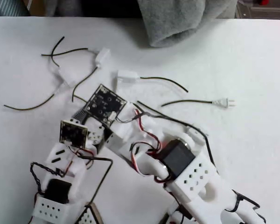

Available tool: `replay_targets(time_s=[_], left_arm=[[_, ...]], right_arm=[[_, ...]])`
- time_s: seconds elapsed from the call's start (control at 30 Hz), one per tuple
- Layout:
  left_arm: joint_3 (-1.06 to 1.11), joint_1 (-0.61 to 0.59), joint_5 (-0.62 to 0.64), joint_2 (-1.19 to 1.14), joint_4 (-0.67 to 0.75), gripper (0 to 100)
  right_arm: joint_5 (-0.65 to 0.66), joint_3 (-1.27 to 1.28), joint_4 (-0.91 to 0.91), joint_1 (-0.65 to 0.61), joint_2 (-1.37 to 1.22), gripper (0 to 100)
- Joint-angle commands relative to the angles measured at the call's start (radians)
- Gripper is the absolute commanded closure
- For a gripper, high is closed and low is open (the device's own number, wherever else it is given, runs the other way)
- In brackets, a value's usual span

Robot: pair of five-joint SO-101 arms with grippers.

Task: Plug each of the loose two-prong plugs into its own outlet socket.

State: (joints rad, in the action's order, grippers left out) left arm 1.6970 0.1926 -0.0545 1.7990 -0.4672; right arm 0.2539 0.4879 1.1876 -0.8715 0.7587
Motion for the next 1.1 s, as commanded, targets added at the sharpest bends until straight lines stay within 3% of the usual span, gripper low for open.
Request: replay_targets(time_s=[0.0,0.43,0.7,0.9,1.07], left_arm=[[-0.005,-0.004,0.011,0.01,0.025,76],[-0.005,-0.004,0.011,0.01,0.025,78],[-0.005,-0.004,0.006,0.012,0.025,81],[-0.005,-0.004,0.006,0.012,0.025,81],[-0.005,-0.004,0.005,0.012,0.025,81]], right_arm=[[-0.029,0.054,-0.116,0.002,0.012,75.6],[-0.029,0.193,-0.28,0.007,0.01,75.9],[-0.028,0.252,-0.337,0.008,0.01,98.4],[-0.028,0.249,-0.334,0.01,0.036,97.9],[0.028,0.224,-0.271,0.01,0.203,97.9]])
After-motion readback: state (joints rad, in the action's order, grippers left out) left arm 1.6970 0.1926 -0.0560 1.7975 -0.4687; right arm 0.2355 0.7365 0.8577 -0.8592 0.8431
